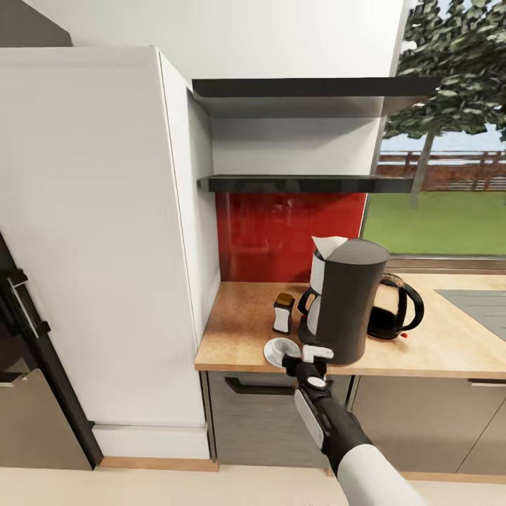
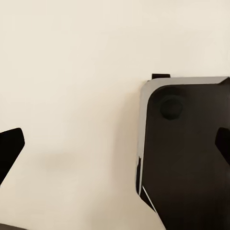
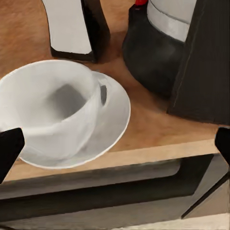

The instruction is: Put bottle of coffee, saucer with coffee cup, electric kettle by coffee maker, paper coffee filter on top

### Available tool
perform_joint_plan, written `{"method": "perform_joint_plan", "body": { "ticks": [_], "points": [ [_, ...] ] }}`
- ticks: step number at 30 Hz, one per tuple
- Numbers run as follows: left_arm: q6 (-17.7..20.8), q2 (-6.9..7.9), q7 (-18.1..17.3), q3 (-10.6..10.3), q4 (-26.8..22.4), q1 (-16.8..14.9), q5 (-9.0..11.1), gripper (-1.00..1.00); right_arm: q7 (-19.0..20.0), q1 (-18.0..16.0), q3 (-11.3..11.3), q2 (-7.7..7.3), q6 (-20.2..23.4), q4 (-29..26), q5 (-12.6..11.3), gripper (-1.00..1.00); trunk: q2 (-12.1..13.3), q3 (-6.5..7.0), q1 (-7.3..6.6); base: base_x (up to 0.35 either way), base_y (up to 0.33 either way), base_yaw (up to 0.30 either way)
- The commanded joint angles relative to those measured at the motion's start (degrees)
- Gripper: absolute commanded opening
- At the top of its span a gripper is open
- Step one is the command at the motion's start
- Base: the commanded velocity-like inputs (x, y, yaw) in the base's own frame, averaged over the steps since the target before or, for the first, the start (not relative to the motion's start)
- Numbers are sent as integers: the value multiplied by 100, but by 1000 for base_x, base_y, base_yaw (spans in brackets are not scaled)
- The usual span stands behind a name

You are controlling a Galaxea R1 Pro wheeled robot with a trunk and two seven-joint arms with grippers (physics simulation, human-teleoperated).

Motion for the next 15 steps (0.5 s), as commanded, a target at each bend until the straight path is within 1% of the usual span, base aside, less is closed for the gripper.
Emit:
{"method": "perform_joint_plan", "body": {
  "ticks": [1, 2, 3, 6, 7, 8, 9, 13, 15],
  "points": [
    [-10, -5, -1, 32, -7, 8, -54, 100, -41, -2, 19, 0, -289, 556, -43, 100, -3, 0, 2, 0, 0, 0],
    [-10, -6, -6, 24, -5, 8, -60, 100, -41, -1, 17, 0, -494, 954, -49, 100, -3, 0, 2, 0, 0, 0],
    [-10, -7, -7, 21, -4, 9, -65, 100, -41, -1, 17, 0, -602, 1138, -51, 100, -3, 0, 2, 0, 0, 0],
    [-10, -12, -18, 13, -1, 10, -77, 100, -35, -1, 15, 0, -1293, 2055, -55, 100, -3, 0, 2, 0, 0, 0],
    [-10, -13, -19, 11, -1, 10, -78, 100, -34, -1, 15, 0, -1407, 2201, -54, 100, -3, 0, 2, 0, 0, 0],
    [-10, -19, -24, 5, -1, 11, -80, 100, -33, -1, 10, 0, -1806, 2765, -58, 100, -3, 0, 2, 0, 0, 0],
    [-10, -22, -27, 4, -1, 10, -80, 100, -33, -1, 8, 0, -1964, 3011, -59, 100, -3, 0, 2, 0, 0, 0],
    [-10, -26, -30, 2, 4, 12, -81, 100, -24, 57, 6, 0, -2262, 3649, -38, 100, -3, 0, 2, 0, 0, 0],
    [-10, -26, -26, 2, 6, 12, -81, 100, -15, 171, 6, 0, -2305, 3761, -23, 100, -3, 0, 2, 0, 0, 0]
  ]
}}
